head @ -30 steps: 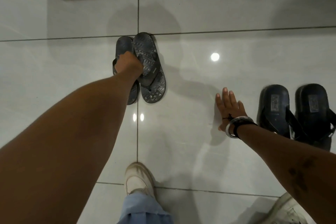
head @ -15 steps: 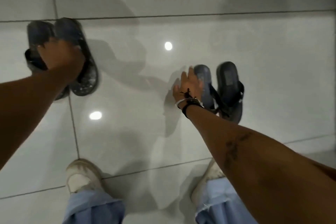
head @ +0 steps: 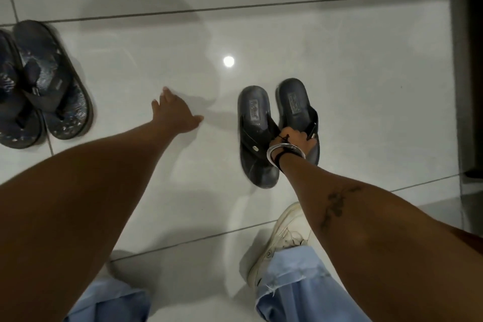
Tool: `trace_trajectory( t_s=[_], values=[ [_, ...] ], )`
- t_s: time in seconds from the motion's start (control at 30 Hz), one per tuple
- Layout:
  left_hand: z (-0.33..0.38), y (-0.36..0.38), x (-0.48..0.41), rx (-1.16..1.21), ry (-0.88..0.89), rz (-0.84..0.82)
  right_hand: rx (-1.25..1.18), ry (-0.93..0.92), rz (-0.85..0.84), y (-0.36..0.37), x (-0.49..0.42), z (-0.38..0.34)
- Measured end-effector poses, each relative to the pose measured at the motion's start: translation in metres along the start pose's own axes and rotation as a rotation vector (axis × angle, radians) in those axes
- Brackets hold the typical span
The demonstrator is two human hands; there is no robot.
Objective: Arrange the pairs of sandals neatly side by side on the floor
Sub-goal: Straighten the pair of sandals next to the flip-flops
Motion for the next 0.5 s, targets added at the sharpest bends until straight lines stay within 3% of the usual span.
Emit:
trace_trajectory(
  t_s=[0.23, 0.37, 0.43, 0.5],
  values=[
    [0.002, 0.012, 0.009, -0.035, 0.006, 0.003, -0.110, -0.071, 0.103, -0.025, -0.023, 0.003],
    [0.008, 0.011, 0.007, -0.040, -0.019, 0.004, -0.274, -0.170, 0.187, -0.073, -0.056, -0.014],
    [0.011, 0.012, 0.008, -0.051, -0.030, 0.029, -0.279, -0.188, 0.171, -0.096, -0.077, -0.030],
    [0.011, 0.013, 0.011, -0.043, -0.035, 0.070, -0.267, -0.153, 0.262, -0.116, -0.093, -0.046]
  ],
)
Point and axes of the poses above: each hand's wrist, its own x-axis away from the middle knuckle, its own y-axis out of the palm, z = x × y, the point moved 4 cm from there along -x, towards the middle knuckle, and after that the axes turned 2 degrees about -x, right-handed, at the moved point
